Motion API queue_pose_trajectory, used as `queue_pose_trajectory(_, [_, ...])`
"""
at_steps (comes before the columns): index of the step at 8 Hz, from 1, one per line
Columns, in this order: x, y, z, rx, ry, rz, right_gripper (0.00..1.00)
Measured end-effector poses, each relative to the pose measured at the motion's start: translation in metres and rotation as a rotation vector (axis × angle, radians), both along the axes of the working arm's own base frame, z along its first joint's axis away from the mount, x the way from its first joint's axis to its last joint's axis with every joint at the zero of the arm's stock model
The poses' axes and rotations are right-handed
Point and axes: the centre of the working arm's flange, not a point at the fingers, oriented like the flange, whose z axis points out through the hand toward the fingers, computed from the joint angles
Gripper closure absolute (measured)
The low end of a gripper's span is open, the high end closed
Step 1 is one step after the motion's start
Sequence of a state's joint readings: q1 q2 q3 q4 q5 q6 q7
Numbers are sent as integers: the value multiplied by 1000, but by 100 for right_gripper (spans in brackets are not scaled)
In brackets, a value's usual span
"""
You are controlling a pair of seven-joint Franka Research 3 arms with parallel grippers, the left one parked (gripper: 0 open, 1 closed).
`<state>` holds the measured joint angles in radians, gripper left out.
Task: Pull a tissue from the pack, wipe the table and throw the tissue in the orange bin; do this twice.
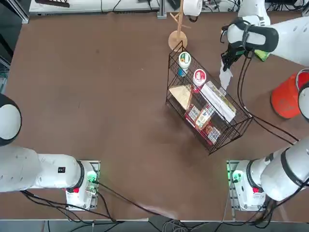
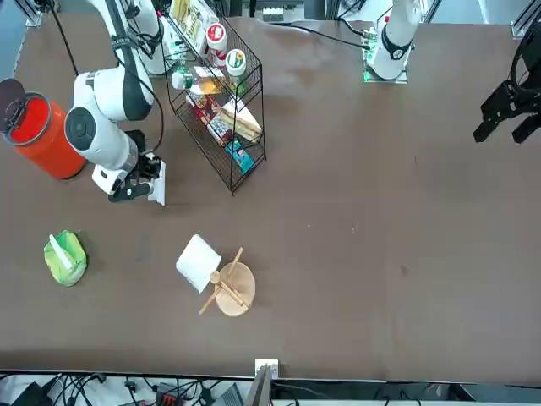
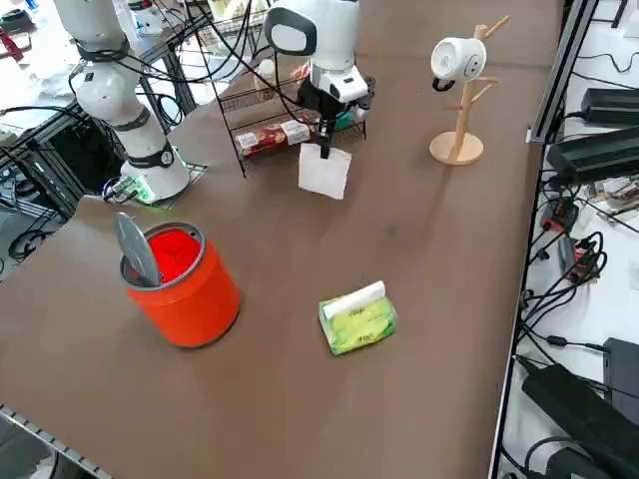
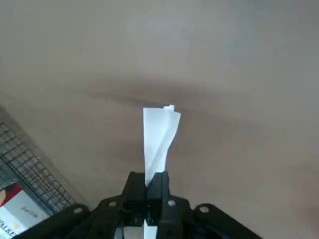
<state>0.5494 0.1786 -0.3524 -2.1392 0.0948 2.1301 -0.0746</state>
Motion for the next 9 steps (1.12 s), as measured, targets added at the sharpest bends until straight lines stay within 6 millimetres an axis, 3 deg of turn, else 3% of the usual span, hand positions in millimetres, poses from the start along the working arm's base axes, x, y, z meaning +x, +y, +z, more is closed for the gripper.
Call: queue_pose_trajectory(9, [-12, 10, -70, -53, -3, -2, 99])
